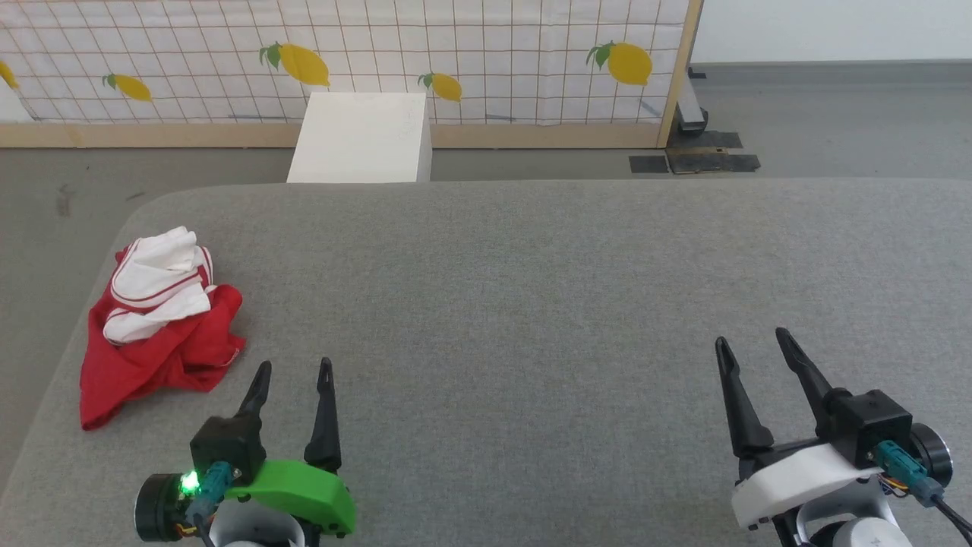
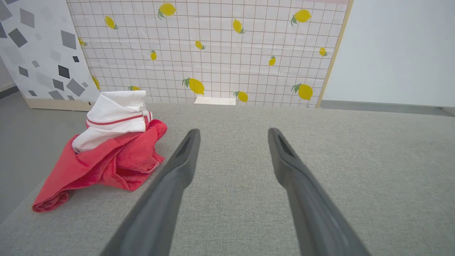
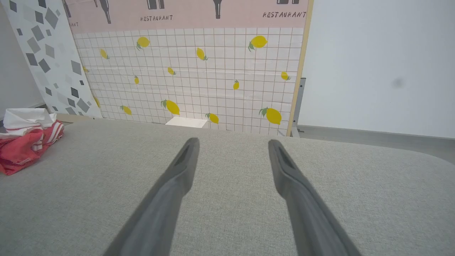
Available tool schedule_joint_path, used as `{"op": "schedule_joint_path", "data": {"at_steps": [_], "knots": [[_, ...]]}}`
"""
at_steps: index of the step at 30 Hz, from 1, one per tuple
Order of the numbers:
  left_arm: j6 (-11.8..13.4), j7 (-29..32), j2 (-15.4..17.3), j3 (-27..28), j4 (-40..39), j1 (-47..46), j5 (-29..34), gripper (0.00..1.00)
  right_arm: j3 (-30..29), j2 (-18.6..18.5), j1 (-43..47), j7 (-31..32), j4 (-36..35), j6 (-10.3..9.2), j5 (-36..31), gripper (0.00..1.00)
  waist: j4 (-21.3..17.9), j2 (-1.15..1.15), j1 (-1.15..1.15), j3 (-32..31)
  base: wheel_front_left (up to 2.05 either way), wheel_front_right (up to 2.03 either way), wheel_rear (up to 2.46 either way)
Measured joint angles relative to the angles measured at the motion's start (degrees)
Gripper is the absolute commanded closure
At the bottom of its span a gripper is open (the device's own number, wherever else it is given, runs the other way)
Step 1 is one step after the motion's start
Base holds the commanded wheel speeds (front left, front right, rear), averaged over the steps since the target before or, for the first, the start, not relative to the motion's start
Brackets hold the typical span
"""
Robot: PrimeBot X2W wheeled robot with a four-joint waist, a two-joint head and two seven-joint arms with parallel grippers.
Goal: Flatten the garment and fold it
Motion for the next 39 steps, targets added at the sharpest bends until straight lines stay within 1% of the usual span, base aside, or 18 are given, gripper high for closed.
{"op": "schedule_joint_path", "data": {"at_steps": [30, 39], "knots": [[0.48, -3.57, 0.00, -1.36, 1.49, 0.06, -1.94, 0.00, 0.33, 0.01, 0.00, -3.55, 3.50, 0.00, 1.18, 0.00, 0.27, 0.00, 0.00, -0.05, 0.00, 0.00, 0.00], [0.51, -4.56, -0.01, -1.79, 2.09, 0.05, -2.54, 0.00, 0.33, 0.03, 0.00, -4.56, 3.11, 0.00, 1.56, 0.00, 1.44, 0.00, 0.00, 0.00, 0.00, 0.00, 0.00]]}}
